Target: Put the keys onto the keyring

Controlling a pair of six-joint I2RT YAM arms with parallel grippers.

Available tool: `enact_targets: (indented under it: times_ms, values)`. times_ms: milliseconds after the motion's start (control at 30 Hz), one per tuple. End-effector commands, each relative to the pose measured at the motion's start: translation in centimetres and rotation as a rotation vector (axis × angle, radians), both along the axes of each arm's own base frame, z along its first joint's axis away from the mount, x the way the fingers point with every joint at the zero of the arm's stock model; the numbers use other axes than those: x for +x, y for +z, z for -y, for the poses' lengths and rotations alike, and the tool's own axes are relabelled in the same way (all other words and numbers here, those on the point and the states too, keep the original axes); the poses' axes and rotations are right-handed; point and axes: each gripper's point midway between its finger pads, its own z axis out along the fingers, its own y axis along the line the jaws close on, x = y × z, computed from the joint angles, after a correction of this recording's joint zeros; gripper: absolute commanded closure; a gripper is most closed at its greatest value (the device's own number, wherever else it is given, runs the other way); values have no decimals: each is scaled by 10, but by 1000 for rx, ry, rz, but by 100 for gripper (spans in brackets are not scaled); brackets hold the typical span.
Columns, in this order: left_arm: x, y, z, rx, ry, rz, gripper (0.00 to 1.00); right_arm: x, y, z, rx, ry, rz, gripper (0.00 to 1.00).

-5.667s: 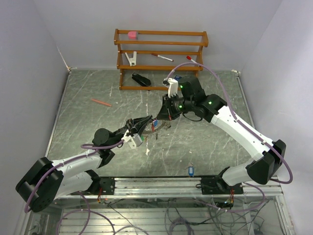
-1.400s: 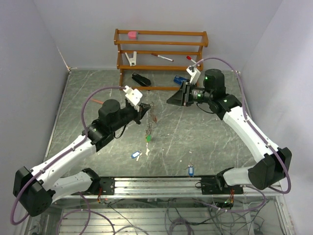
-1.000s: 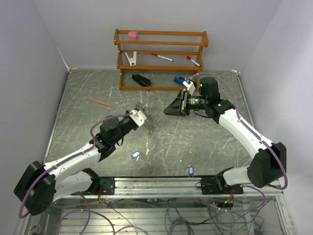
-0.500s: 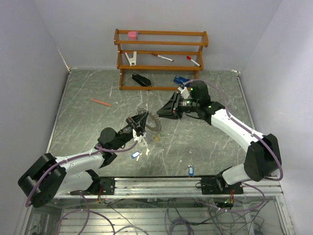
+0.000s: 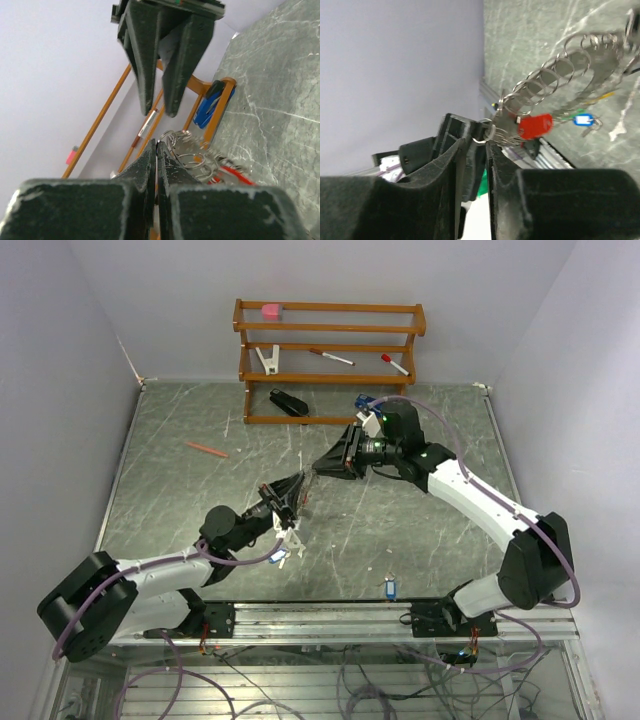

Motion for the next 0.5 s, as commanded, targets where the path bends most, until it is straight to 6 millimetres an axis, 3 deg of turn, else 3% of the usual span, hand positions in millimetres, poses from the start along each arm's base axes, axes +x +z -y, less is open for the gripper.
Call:
enact_targets:
  times_ms: [0,167,233,367,467]
  values:
    - [4,44,-14,-179,60,11,93,-1,-6,14,-92,-27,92,76]
    - [24,49,-38,-338,196,-156,93,4,-47,58,-425,-1,331,70]
    - [35,45,-51,-409,265,-251,93,3,-54,72,-505,4,401,69]
    - [46,46,-77,-540,363,-353,93,-19,-55,59,-462,110,556,70]
    - [51,48,-92,-613,415,-407,93,-43,-81,43,-485,204,589,71]
